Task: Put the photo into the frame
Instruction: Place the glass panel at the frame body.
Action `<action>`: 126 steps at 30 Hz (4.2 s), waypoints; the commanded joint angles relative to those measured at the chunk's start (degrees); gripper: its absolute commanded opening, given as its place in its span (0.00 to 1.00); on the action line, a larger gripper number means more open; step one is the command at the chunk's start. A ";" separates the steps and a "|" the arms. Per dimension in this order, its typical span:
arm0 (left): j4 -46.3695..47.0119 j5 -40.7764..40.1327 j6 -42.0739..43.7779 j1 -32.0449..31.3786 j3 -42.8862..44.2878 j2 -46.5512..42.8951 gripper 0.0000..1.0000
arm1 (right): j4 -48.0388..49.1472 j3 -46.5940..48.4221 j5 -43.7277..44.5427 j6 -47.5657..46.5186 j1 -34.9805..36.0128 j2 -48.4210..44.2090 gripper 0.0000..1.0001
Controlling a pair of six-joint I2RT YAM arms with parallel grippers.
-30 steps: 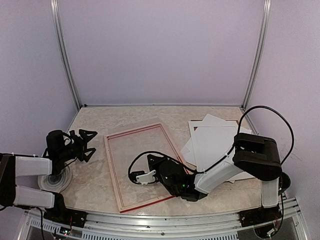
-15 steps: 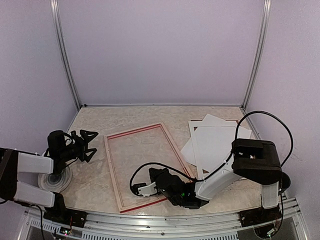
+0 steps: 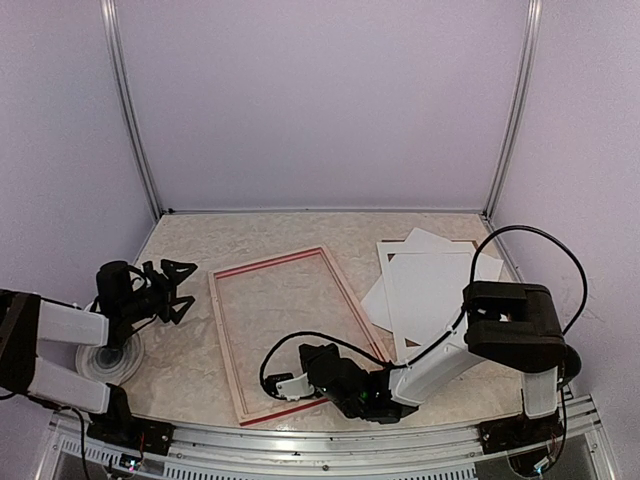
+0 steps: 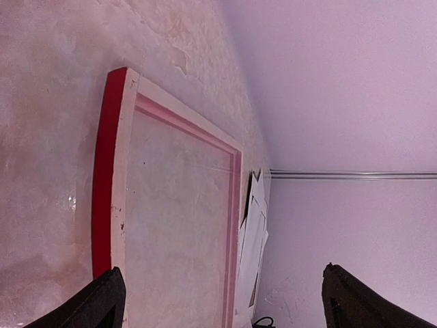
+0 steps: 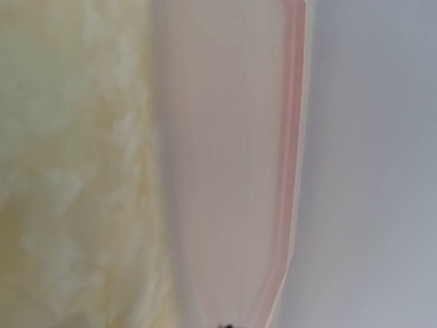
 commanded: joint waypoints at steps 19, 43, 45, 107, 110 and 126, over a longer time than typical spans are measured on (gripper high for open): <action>6.42 1.75 -1.70 0.42 -1.22 4.06 0.99 | -5.13 -0.77 2.14 4.25 2.71 -2.51 0.00; 4.76 0.06 -1.72 -0.04 -2.50 1.73 0.99 | -10.30 1.26 3.41 5.17 5.04 -7.20 0.00; 4.76 0.12 -1.76 -0.10 -2.62 1.62 0.99 | -10.87 1.38 3.59 5.63 5.31 -7.13 0.00; 6.07 -1.12 -2.81 -3.35 -2.62 3.23 0.99 | -10.86 -1.38 5.20 8.18 7.32 -8.97 0.00; 6.08 -1.25 -2.82 -3.44 -2.72 3.12 0.99 | -8.83 -1.71 5.91 6.96 7.25 -8.20 0.00; 6.10 -1.43 -2.91 -3.71 -2.98 2.86 0.99 | -7.66 -1.64 6.41 6.36 6.47 -7.11 0.30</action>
